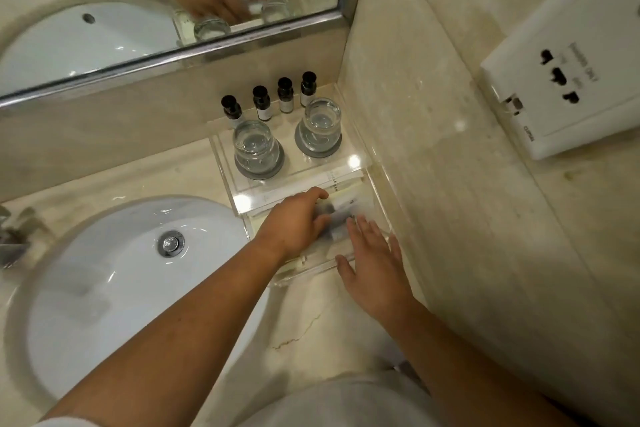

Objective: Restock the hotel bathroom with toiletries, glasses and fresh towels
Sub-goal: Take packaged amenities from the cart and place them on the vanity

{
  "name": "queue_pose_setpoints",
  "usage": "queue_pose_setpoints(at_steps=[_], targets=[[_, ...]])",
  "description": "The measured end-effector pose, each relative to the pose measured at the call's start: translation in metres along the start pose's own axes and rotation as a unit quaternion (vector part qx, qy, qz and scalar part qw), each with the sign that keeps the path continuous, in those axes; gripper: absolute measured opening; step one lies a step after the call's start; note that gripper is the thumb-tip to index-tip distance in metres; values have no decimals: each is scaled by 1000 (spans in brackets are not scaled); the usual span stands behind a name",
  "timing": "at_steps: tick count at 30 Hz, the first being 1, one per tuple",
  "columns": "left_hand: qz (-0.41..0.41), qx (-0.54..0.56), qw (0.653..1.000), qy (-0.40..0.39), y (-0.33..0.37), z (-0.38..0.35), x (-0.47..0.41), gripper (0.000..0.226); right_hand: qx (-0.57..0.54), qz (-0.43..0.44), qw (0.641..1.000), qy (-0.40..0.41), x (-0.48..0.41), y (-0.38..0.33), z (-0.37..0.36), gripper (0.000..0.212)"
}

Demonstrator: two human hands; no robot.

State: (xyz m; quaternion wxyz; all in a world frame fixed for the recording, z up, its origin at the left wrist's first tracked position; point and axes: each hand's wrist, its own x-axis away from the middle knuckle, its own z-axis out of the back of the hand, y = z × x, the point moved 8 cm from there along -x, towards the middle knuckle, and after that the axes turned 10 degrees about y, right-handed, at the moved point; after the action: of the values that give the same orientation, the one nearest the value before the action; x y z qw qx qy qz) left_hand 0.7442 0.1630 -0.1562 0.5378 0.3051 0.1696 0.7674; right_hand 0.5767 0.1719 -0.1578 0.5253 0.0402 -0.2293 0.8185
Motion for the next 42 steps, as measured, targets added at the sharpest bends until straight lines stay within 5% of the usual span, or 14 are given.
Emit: queue_pose_setpoints(at_steps=[10,17,42], targets=[[-30,-44,993,109,5,10,7,43,69,10,997,-25,5,-2,-10,73],[-189,-92,969,131,22,-7,25,54,77,10,997,17,7,-3,-9,80],[-155,-174,968,88,20,-29,26,58,84,-20,996,-9,13,-3,-2,86]])
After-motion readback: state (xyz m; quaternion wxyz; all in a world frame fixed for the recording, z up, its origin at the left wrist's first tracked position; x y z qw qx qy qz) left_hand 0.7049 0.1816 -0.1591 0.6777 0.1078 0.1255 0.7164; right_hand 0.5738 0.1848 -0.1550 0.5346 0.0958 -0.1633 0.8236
